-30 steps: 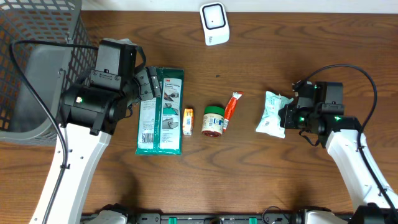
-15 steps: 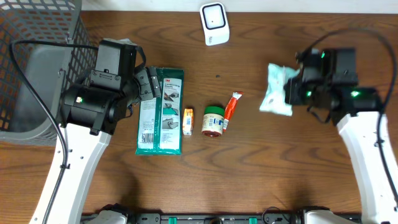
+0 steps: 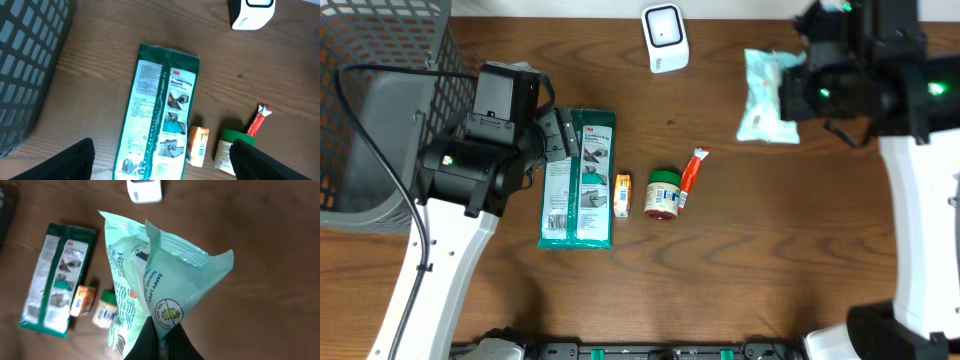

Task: Scan the item barcode
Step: 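Lift the wipes pack and hold it over the white scanner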

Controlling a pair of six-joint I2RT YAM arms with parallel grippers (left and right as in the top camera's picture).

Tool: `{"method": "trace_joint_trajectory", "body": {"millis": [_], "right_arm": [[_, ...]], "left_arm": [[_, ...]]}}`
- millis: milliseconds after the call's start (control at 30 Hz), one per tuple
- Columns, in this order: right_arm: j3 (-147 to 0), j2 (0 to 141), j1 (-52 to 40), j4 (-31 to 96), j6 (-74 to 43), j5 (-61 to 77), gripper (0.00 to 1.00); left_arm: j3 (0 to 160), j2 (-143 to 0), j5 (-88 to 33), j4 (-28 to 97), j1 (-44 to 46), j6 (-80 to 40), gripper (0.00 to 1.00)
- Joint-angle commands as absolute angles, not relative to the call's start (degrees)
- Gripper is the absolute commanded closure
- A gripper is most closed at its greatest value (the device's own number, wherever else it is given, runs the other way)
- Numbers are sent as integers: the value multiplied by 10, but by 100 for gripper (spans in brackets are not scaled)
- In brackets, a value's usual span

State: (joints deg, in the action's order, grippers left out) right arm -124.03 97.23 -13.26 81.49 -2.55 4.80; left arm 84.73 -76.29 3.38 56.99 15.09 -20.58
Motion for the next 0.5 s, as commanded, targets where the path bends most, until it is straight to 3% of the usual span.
{"method": "trace_joint_trajectory", "body": {"millis": [0,467], "right_arm": [[-1266,1017,-182,786,9,-55,99],[-1266,1220,-256,486,181,-271,99]], "left_arm": [[856,-765,41,571,148,-200,14],[856,-765,41,571,148,-200,14]]}}
